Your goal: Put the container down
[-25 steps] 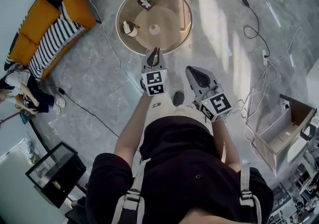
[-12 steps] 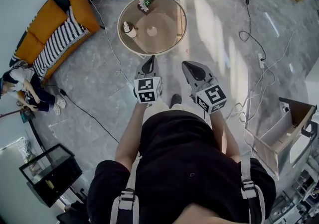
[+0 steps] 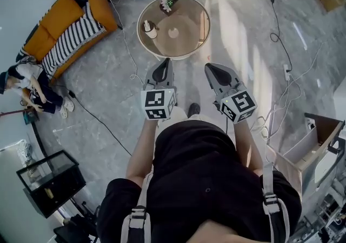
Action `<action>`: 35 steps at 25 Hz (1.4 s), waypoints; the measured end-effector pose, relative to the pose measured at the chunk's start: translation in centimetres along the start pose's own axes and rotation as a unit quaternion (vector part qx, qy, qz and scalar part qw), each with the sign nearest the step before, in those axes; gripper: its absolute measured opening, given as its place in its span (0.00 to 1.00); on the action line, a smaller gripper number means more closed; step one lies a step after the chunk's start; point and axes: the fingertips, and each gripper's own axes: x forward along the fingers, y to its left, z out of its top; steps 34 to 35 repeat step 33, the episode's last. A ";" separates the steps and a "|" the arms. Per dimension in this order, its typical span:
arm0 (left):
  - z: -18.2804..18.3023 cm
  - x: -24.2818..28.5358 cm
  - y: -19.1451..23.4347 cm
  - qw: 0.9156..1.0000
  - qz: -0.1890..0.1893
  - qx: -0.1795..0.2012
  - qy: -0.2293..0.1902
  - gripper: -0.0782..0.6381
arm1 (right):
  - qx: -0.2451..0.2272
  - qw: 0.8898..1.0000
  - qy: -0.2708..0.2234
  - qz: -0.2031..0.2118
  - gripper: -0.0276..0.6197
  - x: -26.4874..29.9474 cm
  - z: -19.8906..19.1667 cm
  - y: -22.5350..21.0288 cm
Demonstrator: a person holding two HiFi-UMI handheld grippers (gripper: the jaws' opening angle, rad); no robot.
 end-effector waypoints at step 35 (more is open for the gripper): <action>2.2 -5.6 -1.3 0.997 -0.072 0.020 -0.026 0.13 | -0.005 1.000 -0.001 -0.008 0.05 -0.2 0.0 4.0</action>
